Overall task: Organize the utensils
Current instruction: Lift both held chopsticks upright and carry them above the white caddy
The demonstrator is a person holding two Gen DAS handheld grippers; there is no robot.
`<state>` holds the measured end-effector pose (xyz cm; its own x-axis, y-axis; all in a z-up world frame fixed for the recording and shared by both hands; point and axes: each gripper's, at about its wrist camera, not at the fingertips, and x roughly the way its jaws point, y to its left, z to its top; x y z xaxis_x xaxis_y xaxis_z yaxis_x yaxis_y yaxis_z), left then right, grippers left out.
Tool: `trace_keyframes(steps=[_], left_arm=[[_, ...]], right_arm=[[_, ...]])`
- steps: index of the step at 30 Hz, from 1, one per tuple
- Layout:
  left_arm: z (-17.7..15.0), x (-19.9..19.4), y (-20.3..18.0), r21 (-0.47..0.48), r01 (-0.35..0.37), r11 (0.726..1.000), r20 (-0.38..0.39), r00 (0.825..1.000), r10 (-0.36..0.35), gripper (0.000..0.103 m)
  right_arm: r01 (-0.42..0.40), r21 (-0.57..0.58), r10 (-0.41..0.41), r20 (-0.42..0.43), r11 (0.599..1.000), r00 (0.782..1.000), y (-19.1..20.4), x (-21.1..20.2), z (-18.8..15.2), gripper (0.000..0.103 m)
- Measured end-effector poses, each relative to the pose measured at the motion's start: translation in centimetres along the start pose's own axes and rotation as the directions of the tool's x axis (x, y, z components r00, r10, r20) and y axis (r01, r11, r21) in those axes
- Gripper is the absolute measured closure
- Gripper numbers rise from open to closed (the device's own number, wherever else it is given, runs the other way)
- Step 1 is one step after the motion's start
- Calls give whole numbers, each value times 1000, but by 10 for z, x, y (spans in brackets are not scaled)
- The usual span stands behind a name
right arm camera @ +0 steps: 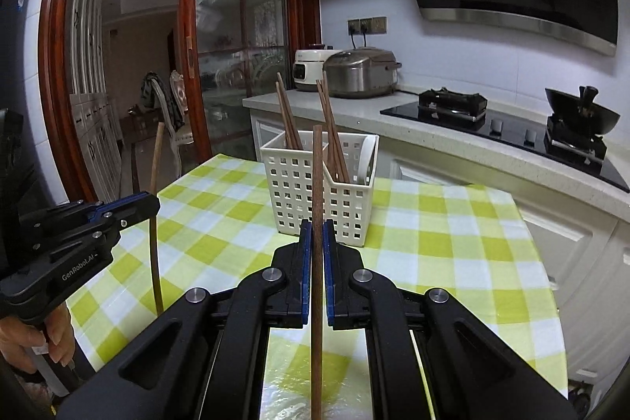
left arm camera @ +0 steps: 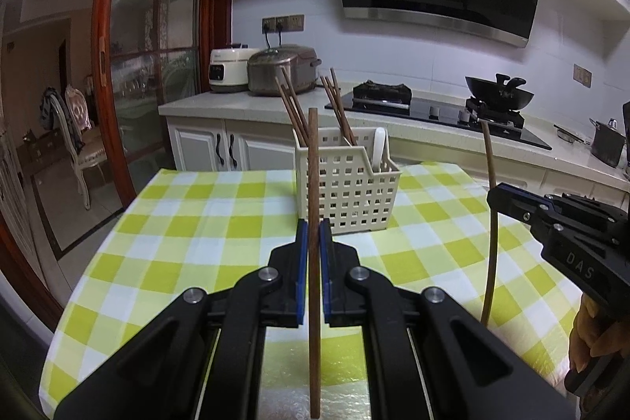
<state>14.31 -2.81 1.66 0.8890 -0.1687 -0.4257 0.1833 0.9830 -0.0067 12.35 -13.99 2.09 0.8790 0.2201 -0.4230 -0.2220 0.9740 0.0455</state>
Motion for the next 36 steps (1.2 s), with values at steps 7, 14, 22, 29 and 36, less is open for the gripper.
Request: trace_keyframes(steps=[7,14,22,29,36], left_arm=[[0,-10,0,-10,-5,1000,30,1000,5,97],[3,-18,-5,-5,14,1000,62,998,-13,97],[12,-26,-4,-9,17,1000,97,995,-16,97],[18,-27,-5,5,20,1000,111,994,-21,97],[31,-22,-6,20,34,999,122,992,-37,97]], right_arm=[[-2,11,2,40,1000,999,2,-8,2,97],[-11,2,11,58,1000,998,10,-10,3,97],[-10,0,10,92,1000,996,13,-18,12,97],[-5,-13,7,109,1000,994,15,-18,22,97],[9,-36,-4,126,999,992,14,-14,35,97]])
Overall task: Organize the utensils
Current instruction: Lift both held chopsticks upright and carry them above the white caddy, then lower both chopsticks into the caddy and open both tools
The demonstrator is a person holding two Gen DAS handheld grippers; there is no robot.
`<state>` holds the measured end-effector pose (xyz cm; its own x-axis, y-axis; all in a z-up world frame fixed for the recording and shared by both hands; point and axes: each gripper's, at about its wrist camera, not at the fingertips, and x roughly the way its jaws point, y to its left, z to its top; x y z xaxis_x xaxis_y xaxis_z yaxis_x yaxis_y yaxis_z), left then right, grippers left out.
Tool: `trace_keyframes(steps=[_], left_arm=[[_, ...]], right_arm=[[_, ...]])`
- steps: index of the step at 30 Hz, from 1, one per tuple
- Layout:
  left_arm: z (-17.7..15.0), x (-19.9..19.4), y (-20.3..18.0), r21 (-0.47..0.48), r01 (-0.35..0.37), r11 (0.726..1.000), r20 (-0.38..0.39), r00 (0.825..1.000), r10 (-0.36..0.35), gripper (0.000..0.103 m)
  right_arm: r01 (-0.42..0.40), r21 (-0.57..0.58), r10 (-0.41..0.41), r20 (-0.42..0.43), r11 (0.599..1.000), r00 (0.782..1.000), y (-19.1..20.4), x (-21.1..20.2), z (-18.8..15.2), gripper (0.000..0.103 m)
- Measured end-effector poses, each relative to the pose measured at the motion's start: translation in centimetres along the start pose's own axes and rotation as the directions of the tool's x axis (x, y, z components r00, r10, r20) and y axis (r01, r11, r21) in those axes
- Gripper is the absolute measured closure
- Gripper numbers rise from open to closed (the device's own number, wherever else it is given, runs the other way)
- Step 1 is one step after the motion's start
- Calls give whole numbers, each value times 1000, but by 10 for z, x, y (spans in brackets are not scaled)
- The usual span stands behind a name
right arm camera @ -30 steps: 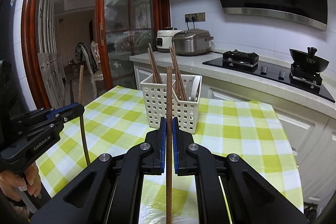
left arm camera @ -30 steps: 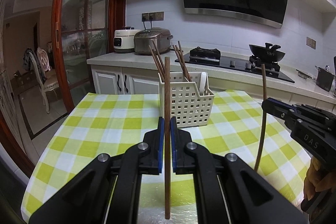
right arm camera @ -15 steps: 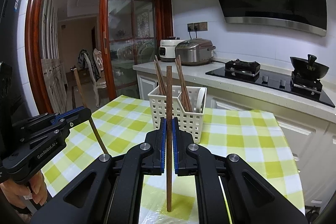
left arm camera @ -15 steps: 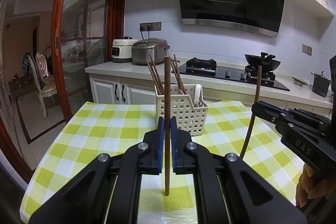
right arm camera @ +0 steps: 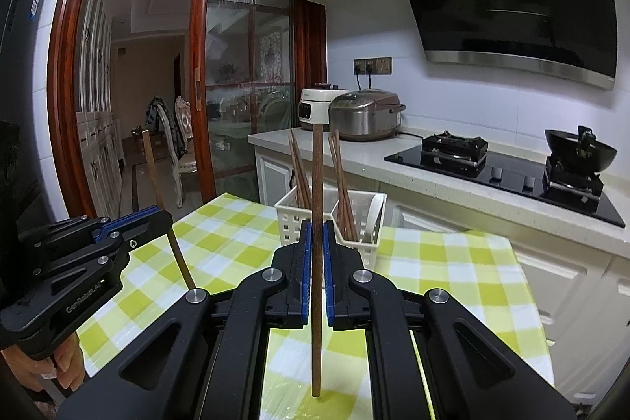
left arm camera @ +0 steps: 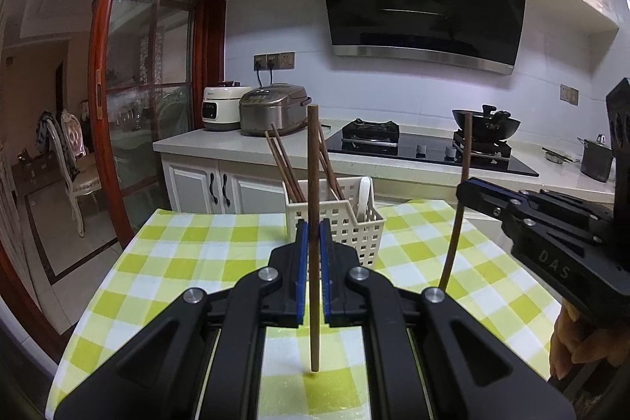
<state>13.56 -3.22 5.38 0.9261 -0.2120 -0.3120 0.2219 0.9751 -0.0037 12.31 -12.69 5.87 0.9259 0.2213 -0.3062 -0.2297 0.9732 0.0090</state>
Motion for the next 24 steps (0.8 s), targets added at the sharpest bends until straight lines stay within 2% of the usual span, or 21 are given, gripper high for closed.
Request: trace_keyframes(steps=[10,24], left_arm=[[42,20,6,-1,38,999,35,999,-38,97],[135,77,14,0,46,999,90,995,-46,97]], right_arm=[[5,1,-5,6,1000,1000,-15,25,30,97],[35,4,-35,59,999,998,-44,77,98,97]])
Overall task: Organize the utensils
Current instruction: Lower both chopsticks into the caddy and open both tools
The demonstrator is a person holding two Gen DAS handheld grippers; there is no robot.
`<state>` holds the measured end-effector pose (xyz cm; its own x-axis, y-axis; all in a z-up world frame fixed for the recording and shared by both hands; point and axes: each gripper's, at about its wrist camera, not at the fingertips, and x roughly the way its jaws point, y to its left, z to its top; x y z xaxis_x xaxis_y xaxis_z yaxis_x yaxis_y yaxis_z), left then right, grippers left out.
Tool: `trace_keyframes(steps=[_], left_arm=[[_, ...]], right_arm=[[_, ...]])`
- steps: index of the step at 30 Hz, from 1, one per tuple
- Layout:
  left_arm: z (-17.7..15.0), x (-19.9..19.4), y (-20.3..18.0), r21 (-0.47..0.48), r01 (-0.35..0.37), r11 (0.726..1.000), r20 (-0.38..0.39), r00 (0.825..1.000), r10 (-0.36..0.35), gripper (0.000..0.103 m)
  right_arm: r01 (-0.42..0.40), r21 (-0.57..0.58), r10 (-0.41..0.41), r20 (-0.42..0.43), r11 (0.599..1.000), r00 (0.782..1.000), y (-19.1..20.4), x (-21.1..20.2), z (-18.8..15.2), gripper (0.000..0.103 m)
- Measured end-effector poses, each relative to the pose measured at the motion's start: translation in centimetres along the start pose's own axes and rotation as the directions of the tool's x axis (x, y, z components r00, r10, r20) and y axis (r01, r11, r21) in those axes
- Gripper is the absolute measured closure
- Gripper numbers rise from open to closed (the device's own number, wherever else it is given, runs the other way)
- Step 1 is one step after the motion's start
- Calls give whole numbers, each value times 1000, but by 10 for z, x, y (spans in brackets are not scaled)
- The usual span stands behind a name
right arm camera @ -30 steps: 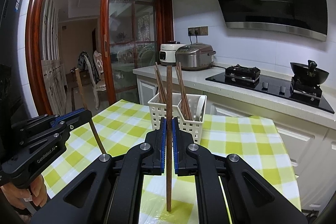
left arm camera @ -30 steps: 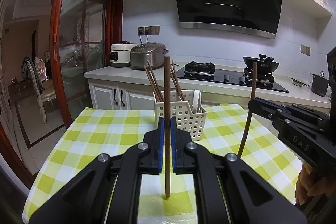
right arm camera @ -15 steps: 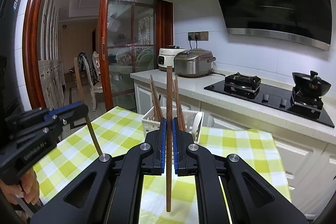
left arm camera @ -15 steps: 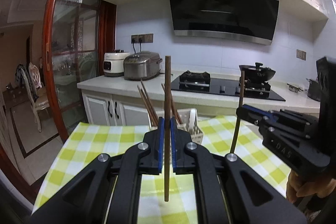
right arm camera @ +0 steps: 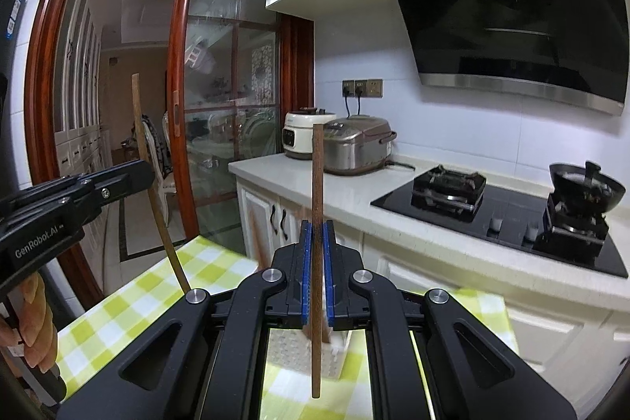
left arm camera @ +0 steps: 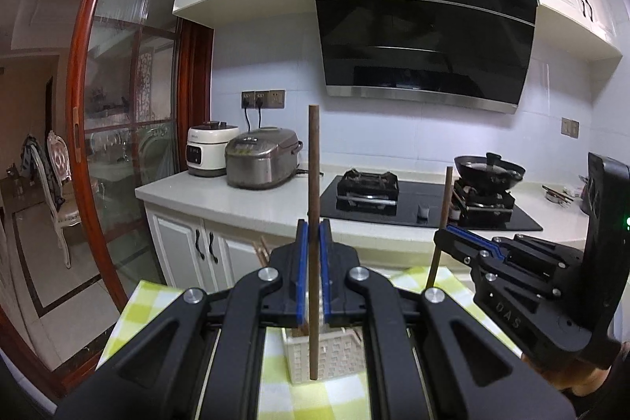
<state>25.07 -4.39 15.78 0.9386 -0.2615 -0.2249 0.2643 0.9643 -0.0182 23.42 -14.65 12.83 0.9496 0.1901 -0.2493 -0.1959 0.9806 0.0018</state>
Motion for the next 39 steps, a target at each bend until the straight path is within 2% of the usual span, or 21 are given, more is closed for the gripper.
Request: trace_keyframes(steps=[6,12,25,39], left_arm=[[32,25,-3,12,3,1000,26,1000,-3,97],[41,48,2,-5,-13,1000,36,999,13,97],[-3,111,24,-94,-9,996,-85,996,1,97],[-43,135,39,-107,-26,994,-174,985,7,97]], right_arm=[[-5,-1,5,17,1000,1000,-7,22,22,97],[-15,16,15,-4,1000,1000,-14,45,22,97],[-39,22,41,-82,999,996,-20,96,-1,97],[-57,19,59,-165,998,984,-14,124,-28,97]])
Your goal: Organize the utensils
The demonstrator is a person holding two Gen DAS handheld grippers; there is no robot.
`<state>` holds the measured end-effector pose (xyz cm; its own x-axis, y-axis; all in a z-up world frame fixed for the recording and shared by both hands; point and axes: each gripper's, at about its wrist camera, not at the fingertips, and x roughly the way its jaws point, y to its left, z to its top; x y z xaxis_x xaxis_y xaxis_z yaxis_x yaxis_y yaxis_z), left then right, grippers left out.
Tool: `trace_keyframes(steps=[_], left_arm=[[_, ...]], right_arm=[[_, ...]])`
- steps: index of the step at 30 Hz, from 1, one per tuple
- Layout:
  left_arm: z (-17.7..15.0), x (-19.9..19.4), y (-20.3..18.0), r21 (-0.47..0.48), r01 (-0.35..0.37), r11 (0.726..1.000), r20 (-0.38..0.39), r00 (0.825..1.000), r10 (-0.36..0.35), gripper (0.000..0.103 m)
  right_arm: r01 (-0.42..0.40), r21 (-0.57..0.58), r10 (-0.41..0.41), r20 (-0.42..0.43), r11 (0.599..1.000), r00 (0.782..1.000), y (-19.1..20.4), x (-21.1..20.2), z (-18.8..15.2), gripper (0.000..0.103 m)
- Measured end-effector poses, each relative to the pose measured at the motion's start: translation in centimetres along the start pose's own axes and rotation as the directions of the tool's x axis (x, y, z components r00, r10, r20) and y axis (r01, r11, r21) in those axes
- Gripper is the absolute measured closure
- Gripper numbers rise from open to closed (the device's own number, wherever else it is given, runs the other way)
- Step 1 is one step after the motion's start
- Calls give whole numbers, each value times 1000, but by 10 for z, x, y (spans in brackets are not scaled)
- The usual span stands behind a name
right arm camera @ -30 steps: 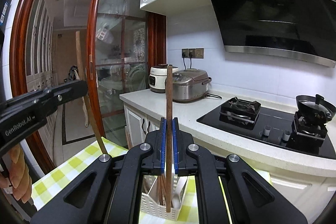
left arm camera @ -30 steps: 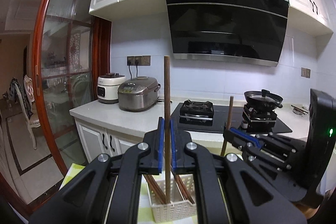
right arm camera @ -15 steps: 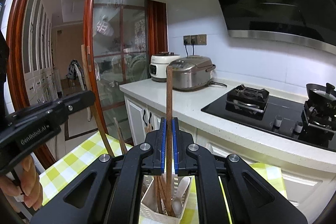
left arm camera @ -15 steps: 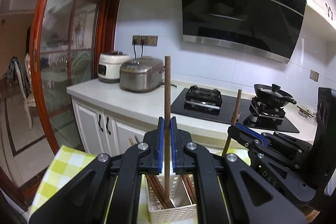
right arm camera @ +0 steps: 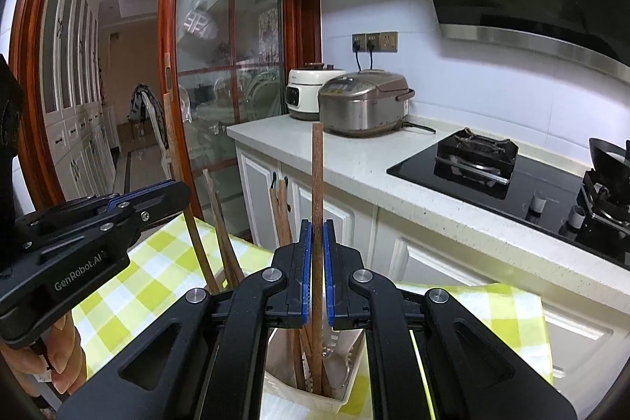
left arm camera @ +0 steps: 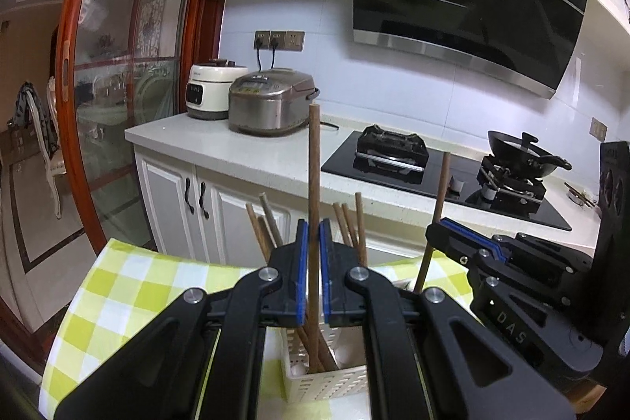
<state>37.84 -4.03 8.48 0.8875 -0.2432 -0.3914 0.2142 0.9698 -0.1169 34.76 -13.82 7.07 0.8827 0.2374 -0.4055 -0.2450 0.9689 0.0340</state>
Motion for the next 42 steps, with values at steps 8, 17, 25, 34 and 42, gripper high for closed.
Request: trace_keyframes(steps=[8,17,25,34,42], left_arm=[[-8,8,10,-23,-22,999,-38,999,21,97],[0,-12,23,-60,-79,995,3,997,79,49],[-4,-83,15,-54,-197,979,203,958,203,5],[-42,-134,11,-36,-218,975,223,949,221,5],[-84,-160,-2,60,-183,981,174,970,170,5]], right_arm=[[-3,20,4,-56,1000,998,-3,13,-8,87],[19,53,-18,-29,998,999,-13,-6,-4,64],[50,59,-53,48,997,997,-9,-60,-11,38],[73,74,-79,77,995,994,5,-114,-50,18],[59,101,-65,63,993,996,15,-145,-80,18]])
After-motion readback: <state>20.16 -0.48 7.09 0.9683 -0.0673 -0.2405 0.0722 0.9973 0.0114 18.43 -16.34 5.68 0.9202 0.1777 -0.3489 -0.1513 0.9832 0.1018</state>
